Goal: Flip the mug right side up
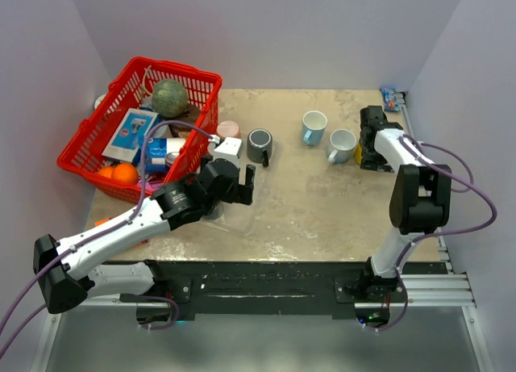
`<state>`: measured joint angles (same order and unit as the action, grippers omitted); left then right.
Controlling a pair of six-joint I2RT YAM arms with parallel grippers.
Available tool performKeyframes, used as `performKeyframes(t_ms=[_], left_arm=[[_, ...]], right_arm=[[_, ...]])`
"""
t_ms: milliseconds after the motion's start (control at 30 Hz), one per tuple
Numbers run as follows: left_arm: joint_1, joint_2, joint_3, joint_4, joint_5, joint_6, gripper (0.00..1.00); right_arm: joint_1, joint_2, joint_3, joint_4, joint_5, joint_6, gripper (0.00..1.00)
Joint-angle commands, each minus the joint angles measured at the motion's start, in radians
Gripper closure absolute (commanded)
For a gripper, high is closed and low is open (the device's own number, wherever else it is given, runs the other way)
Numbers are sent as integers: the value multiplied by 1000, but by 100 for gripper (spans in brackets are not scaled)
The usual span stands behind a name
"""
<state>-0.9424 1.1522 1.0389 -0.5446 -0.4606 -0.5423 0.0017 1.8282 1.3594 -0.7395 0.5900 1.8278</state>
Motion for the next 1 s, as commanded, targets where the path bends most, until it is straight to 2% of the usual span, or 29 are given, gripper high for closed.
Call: performKeyframes(t_ms=[0,167,233,333,400,567,733,967], left_arm=[[7,-16,56,-6,-39,-22,6],[8,-23,56,-2,-39,-21,5],[11,-22,53,14,-27,-21,3],[25,-8,44,67,14,-15,1],[34,20,39,133,49,20,1],[73,137,56,267,152,31,1],[90,320,163,301,128,-44,1],[99,619,375,256,-45,-122,6]], right_arm=[[1,-121,-43,72,73,-105,17],[14,-250,-159,205,71,-319,5],[12,-297,-199,238,64,-379,3],[12,-398,-287,350,-8,-582,1],[12,-487,-364,463,-118,-801,1],[15,-651,-522,514,-355,-1021,1],[29,-808,-663,522,-537,-1101,1],[30,-957,-753,503,-610,-1133,1]])
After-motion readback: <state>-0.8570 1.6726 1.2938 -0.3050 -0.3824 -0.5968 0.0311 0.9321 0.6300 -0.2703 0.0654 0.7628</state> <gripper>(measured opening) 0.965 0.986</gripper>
